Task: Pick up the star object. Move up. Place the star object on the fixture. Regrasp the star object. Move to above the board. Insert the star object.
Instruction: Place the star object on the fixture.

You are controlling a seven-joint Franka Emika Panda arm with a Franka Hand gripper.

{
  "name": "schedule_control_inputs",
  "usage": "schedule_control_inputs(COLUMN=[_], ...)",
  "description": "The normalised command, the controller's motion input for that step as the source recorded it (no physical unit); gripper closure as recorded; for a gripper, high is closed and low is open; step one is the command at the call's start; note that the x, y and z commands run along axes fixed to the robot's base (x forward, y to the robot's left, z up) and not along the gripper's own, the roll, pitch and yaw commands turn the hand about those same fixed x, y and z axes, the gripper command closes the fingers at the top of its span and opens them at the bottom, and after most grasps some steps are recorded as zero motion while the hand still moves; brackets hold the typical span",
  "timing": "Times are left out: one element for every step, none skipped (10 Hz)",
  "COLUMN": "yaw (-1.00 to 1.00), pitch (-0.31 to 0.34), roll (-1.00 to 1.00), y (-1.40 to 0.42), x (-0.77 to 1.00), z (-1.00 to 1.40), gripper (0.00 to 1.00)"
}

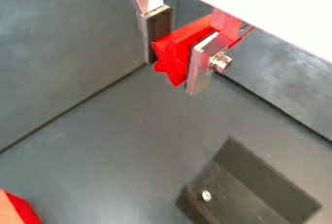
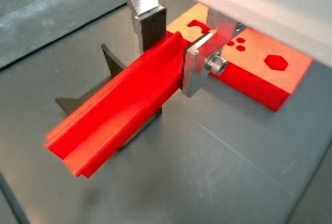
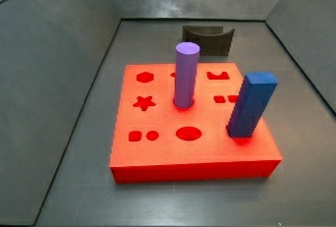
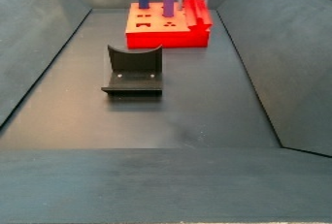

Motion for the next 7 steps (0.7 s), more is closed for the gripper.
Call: schedule_control_inputs(yaw=[-0.05, -0.02, 0.0, 0.03, 0.03, 0.02, 0.01], pitch=[0.16, 0.161, 0.163, -0.079, -0.078, -0.067, -0.044], roll=[-0.05, -0.05, -0.05, -1.0, -1.0, -1.0, -1.0], y=[-0.13, -0.1, -0.07, 0.04, 0.06, 0.08, 0.06], x=[1.0, 1.0, 1.0, 1.0, 1.0, 1.0, 1.0], z=[-0.01, 0.0, 0.0, 0.09, 0.09, 0.07, 0.04], gripper=[1.0, 1.0, 1.0, 1.0, 1.0, 1.0, 1.0])
